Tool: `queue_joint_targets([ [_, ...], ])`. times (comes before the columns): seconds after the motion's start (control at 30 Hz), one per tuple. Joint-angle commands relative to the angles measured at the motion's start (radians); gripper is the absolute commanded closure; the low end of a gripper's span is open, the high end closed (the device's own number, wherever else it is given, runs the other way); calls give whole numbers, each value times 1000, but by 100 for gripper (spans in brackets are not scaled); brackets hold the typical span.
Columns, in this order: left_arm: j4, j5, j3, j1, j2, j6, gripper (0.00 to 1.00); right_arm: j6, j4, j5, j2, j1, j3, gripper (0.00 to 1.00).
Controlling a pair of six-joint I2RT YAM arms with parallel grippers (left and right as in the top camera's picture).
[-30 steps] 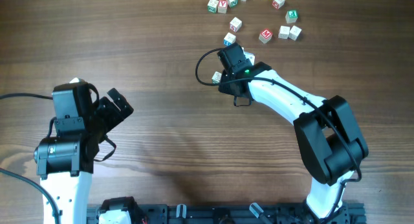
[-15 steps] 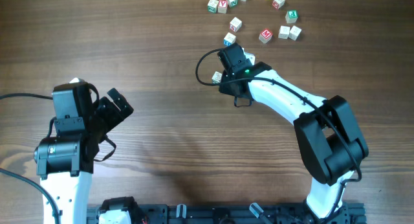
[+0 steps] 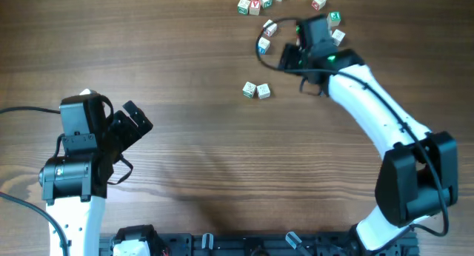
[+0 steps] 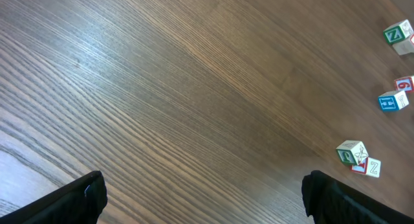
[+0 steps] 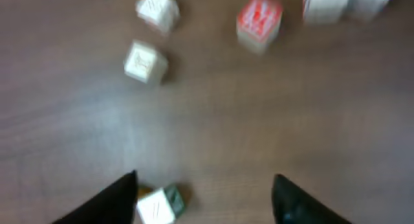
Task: Form a circle
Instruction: 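Reach the right gripper to the top of the arc and grasp the red M block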
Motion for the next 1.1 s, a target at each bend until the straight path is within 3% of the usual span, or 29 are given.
queue_joint_targets([
  [0.0,2,-13,-3,5,1,-6,0,-194,22,-32,-2,-56,101,23],
  [0.13,2,-13,-3,5,1,-6,0,-303,18,-57,82,-92,230,21],
  [0.37,2,-13,-3,5,1,-6,0,-438,-7,-95,395,-153,481,23],
  [0.63,2,-13,-3,5,1,-6,0,-602,-2,-234,586,-183,563,23],
  [0.83,2,-13,-3,5,1,-6,0,-608,-2,-230,602,-183,563,44],
  [1.07,2,-13,-3,5,1,-6,0,-616,-28,-143,603,-183,560,48],
])
